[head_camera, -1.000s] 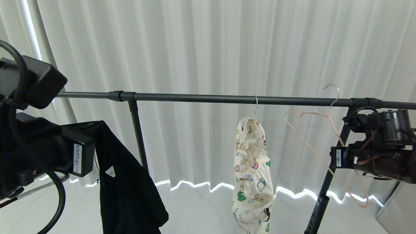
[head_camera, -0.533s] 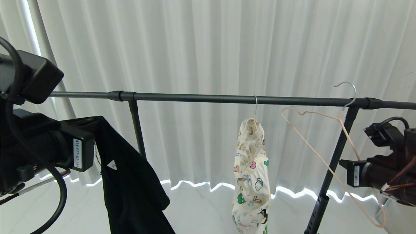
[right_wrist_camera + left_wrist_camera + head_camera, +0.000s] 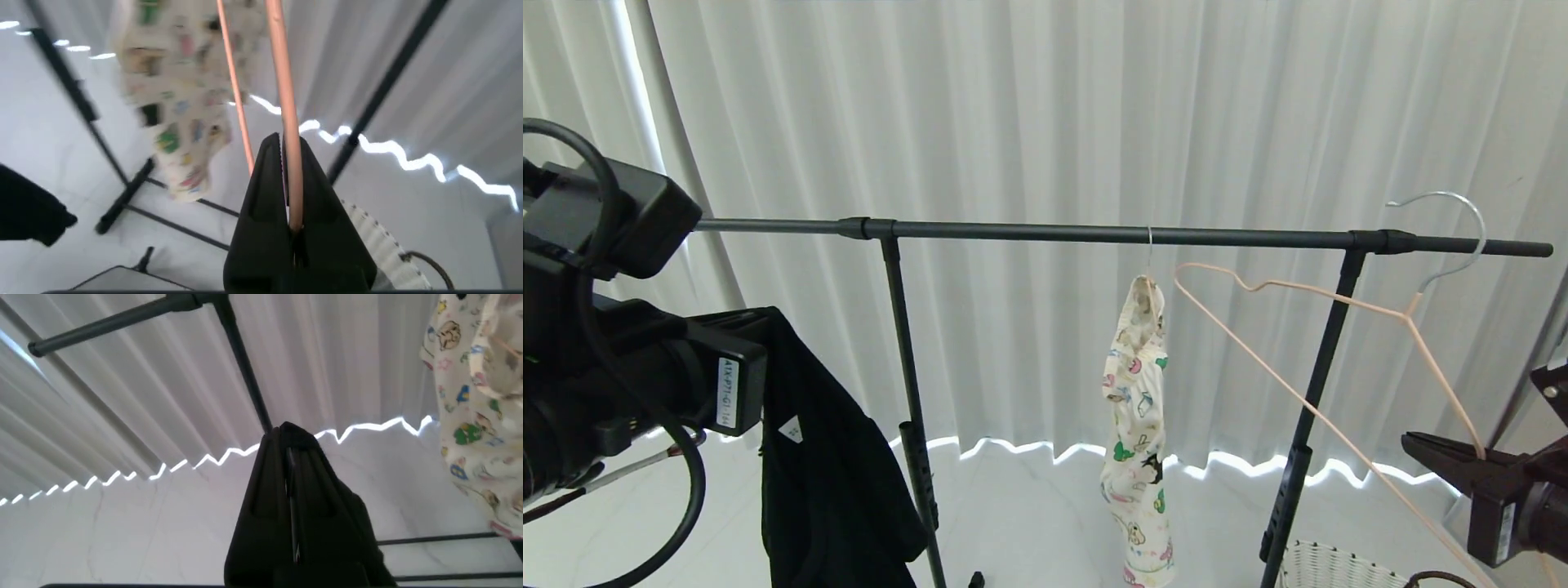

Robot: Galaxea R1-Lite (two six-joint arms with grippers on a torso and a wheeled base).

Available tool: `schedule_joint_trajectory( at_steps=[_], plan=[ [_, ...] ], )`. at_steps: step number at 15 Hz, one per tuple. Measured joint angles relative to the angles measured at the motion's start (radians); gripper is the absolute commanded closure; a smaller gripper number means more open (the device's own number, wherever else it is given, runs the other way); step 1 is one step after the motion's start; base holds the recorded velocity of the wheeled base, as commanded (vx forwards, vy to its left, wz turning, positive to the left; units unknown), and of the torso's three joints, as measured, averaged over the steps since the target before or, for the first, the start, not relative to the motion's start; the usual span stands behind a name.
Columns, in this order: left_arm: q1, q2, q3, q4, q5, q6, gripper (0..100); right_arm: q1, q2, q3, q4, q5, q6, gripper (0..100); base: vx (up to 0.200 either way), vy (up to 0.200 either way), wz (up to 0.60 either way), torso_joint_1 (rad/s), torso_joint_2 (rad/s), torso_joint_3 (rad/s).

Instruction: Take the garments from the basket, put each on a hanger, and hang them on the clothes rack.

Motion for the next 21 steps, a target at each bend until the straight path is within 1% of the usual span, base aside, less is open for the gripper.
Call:
schedule_joint_trajectory(
  at_steps=[2,5,8,10,12,13,15,16,18,21],
  plan=[
    [-0.001,0.009,0.008,0.001,-0.002,0.003,100,0.068,-0.023,-0.013,-0.002,0.001,-0.017,100,0.0,0.0,0.0,0.0,0.0,0.0],
    [-0.008,0.051,0.016,0.001,0.003,-0.006,100,0.234,0.013,-0.026,-0.006,0.001,-0.011,100,0.0,0.0,0.0,0.0,0.0,0.0],
    [0.009,0.137,-0.008,0.001,0.008,-0.067,100,0.408,0.101,-0.03,-0.044,0.0,0.048,100,0.0,0.0,0.0,0.0,0.0,0.0],
    [0.06,0.204,-0.029,0.004,0.009,-0.109,100,0.489,0.175,-0.032,-0.093,0.0,0.081,100,0.0,0.0,0.0,0.0,0.0,0.0],
    [0.104,0.255,-0.051,0.005,0.01,-0.165,100,0.523,0.25,-0.035,-0.187,0.0,0.087,100,0.0,0.0,0.0,0.0,0.0,0.0],
    [0.113,0.271,-0.063,0.007,0.01,-0.188,100,0.529,0.287,-0.042,-0.222,0.0,0.09,100,0.0,0.0,0.0,0.0,0.0,0.0],
    [0.111,0.289,-0.082,0.006,0.009,-0.206,100,0.531,0.355,-0.069,-0.24,0.011,0.099,100,0.0,0.0,0.0,0.0,0.0,0.0],
    [0.108,0.292,-0.09,0.007,0.009,-0.223,100,0.523,0.378,-0.079,-0.241,0.026,0.099,100,0.0,0.0,0.0,0.0,0.0,0.0],
    [0.082,0.291,-0.11,0.007,0.009,-0.259,100,0.497,0.418,-0.098,-0.243,0.033,0.099,100,0.0,0.0,0.0,0.0,0.0,0.0],
    [0.055,0.283,-0.115,0.008,0.009,-0.263,100,0.459,0.461,-0.151,-0.244,0.037,0.109,100,0.0,0.0,0.0,0.0,0.0,0.0]
  ],
)
